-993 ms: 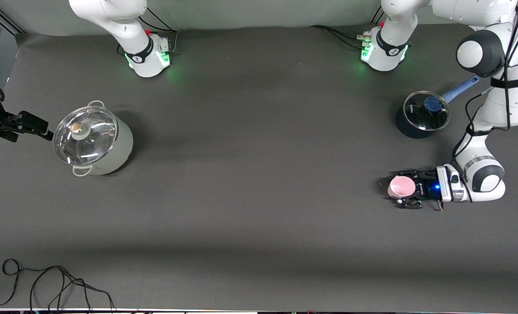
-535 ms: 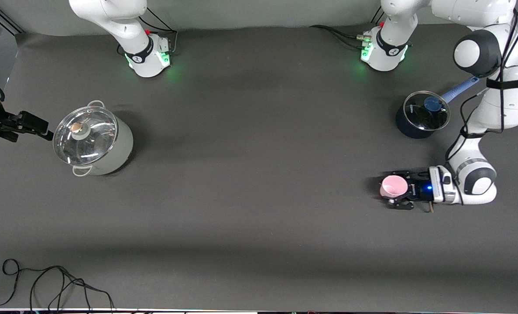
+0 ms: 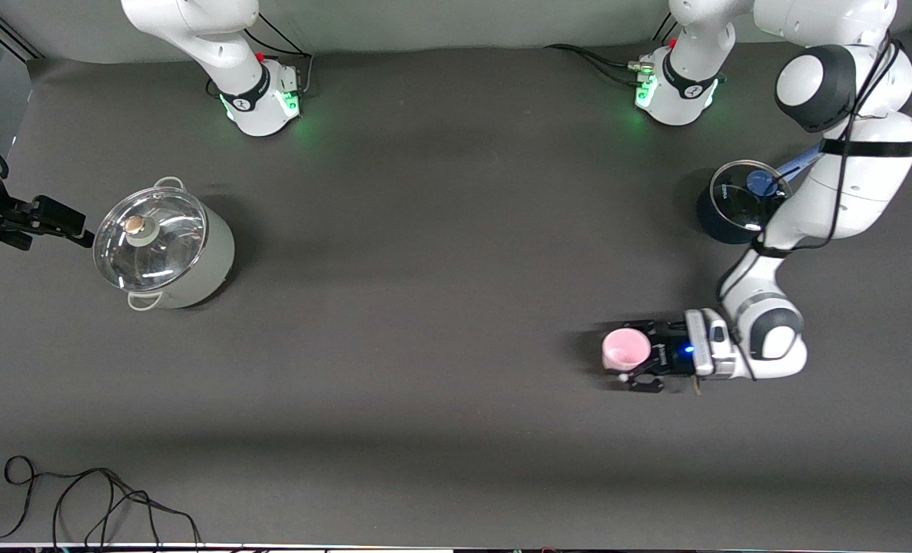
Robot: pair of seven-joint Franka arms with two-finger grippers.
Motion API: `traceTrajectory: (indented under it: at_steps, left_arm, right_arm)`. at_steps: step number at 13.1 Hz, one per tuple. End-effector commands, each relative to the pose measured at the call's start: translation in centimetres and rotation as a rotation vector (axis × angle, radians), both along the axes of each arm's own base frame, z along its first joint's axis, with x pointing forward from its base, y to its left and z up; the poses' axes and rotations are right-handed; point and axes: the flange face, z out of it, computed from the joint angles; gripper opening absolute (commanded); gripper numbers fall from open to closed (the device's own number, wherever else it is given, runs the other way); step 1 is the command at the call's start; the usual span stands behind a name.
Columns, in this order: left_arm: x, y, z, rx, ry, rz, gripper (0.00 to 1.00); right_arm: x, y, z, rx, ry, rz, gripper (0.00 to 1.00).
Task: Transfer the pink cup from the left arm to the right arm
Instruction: 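Carry the pink cup with the left gripper toward the right arm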
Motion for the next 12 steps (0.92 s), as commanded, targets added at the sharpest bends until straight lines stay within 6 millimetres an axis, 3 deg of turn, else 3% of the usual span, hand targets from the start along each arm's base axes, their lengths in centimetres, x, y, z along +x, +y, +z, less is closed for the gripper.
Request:
traceTrajectory:
  at_steps: [1, 3, 5, 8, 12]
  left_arm:
    - [0.9, -6.6, 1.7, 0.006, 0.001, 0.086, 0.0]
    - [0.7, -12.0, 2.6, 0.016, 0.036, 0.155, 0.0]
    - [0.9, -16.3, 5.0, 0.04, 0.05, 0.219, 0.0]
    - [0.6, -22.1, 8.7, 0.082, 0.113, 0.277, 0.0]
    - [0.3, -28.4, 13.9, 0.072, 0.17, 0.313, 0.0]
  right_arm:
    - [0.2, 0.0, 0.4, -0.017, -0.008, 0.018, 1.0]
    - [0.2, 0.0, 0.5, -0.018, -0.009, 0.018, 1.0]
    - [0.2, 0.0, 0.5, -0.018, -0.009, 0.018, 1.0]
    - [0.2, 0.0, 0.5, -0.018, -0.009, 0.018, 1.0]
    - [0.2, 0.1, 0.4, -0.018, -0.008, 0.018, 1.0]
